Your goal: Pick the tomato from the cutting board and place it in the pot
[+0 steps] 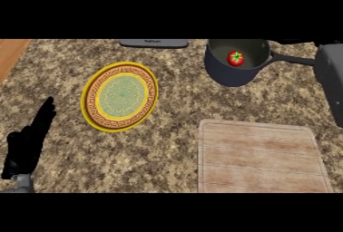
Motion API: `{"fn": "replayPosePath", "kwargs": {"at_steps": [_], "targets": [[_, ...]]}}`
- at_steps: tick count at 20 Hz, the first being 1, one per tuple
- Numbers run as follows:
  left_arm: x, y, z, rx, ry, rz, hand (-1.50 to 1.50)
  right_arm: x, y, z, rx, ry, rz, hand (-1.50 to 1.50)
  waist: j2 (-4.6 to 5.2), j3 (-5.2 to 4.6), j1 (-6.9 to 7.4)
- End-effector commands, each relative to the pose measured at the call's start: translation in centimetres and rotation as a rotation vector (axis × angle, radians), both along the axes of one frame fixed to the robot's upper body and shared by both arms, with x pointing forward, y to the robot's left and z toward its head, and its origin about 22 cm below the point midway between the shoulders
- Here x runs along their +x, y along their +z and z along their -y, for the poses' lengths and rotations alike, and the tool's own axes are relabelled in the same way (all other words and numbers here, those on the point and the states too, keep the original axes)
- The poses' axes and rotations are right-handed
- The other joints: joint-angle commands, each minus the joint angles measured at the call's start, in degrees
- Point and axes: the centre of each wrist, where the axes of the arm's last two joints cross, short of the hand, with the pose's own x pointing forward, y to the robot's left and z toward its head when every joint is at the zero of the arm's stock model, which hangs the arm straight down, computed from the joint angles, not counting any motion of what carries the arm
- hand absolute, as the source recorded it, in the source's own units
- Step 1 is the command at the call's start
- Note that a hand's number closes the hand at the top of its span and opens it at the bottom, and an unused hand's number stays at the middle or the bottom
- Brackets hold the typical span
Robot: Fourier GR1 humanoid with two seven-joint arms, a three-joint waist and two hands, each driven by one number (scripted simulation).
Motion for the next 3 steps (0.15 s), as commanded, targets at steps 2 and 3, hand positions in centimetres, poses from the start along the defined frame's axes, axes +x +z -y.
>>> {"fn": "replayPosePath", "kwargs": {"at_steps": [2, 3], "targets": [[-0.7, -0.3, 0.2, -0.015, 0.014, -0.014, 0.0, -1.7, -0.5, 4.6, 0.048, 0.011, -0.005, -1.5, -0.43, -0.02, -1.16], [0.8, -0.2, -0.5, -0.01, 0.016, -0.005, 0.0, -2.5, -2.7, 5.1, 0.054, 0.027, 0.021, -1.5, -0.16, -0.01, -1.15]]}}
